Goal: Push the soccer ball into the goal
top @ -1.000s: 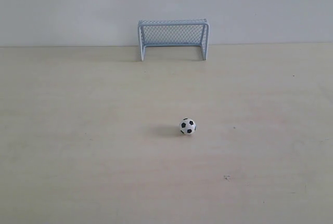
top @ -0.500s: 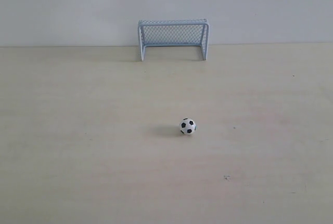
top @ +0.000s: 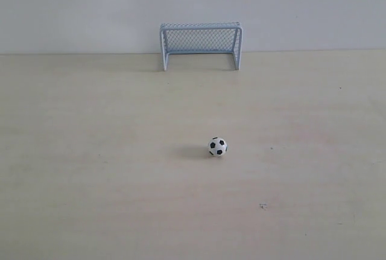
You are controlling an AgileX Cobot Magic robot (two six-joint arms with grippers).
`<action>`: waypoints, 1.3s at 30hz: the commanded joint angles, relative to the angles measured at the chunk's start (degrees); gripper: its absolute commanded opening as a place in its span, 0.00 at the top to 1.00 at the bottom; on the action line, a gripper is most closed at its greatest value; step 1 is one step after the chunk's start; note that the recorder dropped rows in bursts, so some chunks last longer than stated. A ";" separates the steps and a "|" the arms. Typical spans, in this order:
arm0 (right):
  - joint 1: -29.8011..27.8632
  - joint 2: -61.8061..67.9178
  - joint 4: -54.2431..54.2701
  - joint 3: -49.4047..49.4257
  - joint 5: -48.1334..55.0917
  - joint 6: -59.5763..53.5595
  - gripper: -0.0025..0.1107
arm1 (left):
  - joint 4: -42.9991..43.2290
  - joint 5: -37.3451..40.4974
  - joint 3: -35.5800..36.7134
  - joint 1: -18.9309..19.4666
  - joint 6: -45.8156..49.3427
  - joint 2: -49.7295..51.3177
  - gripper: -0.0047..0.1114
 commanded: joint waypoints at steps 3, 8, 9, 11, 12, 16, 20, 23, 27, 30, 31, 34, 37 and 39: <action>-0.40 -0.24 -0.31 -6.31 5.16 0.07 0.98 | -0.38 -0.66 -0.24 -0.45 -0.53 -0.21 0.91; -0.40 1.27 -0.31 -13.42 13.04 -0.16 0.98 | -0.38 -0.66 -0.24 -0.45 -0.53 -0.21 0.91; -0.40 1.94 -0.31 -14.32 13.66 -0.16 0.98 | -0.38 -0.66 -0.24 -0.45 -0.53 -0.21 0.91; -0.40 3.35 -0.31 -16.22 16.03 -0.16 0.98 | -0.38 -0.66 -0.24 -0.45 -0.53 -0.21 0.91; -0.40 4.63 -0.31 -17.57 17.91 -0.16 0.98 | -0.38 -0.66 -0.24 -0.45 -0.53 -0.21 0.91; -0.40 10.45 -0.31 -22.10 22.16 -0.16 0.98 | -0.38 -0.66 -0.24 -0.45 -0.53 -0.21 0.91; -0.40 15.13 -0.31 -25.84 23.61 -0.16 0.98 | -0.38 -0.66 -0.24 -0.45 -0.53 -0.21 0.91; -0.40 18.54 -0.31 -29.60 27.53 -0.16 0.98 | -0.38 -0.66 -0.24 -0.45 -0.53 -0.21 0.91; -0.40 21.53 0.22 -33.11 28.22 0.49 0.98 | -0.38 -0.66 -0.24 -0.45 -0.53 -0.21 0.91; -0.40 21.67 1.89 -34.46 27.83 2.06 0.98 | -0.38 -0.66 -0.24 -0.45 -0.53 -0.21 0.91; -0.40 21.67 3.57 -35.00 27.70 2.04 0.98 | -0.38 -0.66 -0.24 -0.45 -0.53 -0.21 0.91; -0.40 21.67 5.02 -35.94 27.60 1.93 0.98 | -0.38 -0.66 -0.24 -0.45 -0.53 -0.21 0.91; -0.40 21.69 4.89 -36.79 28.43 0.06 0.98 | -0.38 -0.66 -0.24 -0.45 -0.53 -0.21 0.91; -0.40 21.69 4.89 -36.79 28.18 -1.33 0.98 | -0.38 -0.66 -0.24 -0.45 -0.53 -0.21 0.91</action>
